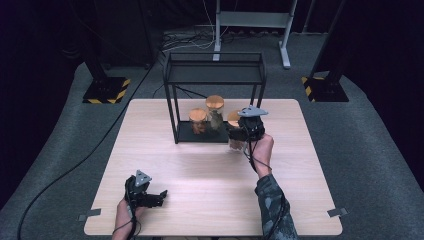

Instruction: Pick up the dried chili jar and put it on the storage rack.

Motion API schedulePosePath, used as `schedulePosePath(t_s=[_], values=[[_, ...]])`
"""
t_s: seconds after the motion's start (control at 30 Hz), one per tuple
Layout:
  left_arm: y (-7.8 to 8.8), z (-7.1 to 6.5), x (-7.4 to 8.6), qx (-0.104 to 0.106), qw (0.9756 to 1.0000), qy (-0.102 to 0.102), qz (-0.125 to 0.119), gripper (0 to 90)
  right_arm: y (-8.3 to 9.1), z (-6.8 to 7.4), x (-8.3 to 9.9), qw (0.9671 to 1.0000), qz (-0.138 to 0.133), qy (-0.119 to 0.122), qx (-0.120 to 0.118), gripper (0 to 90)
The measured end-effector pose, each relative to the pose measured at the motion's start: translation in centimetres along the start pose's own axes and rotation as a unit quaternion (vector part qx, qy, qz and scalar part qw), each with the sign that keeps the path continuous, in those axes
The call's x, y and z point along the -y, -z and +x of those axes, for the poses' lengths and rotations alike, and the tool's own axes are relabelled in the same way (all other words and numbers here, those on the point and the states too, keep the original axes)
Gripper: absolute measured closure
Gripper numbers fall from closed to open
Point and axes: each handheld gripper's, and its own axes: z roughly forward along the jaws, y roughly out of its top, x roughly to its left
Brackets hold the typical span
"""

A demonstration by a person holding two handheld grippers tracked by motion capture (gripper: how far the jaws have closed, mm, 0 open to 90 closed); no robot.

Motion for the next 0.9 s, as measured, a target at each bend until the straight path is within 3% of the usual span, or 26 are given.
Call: schedulePosePath(t_s=[0.9], values=[[0.0,0.0,0.0,0.0,1.0,0.0,0.0,0.7,-1.4,-0.3,-0.8,1.0,0.003,-0.006,0.004,24.6]])
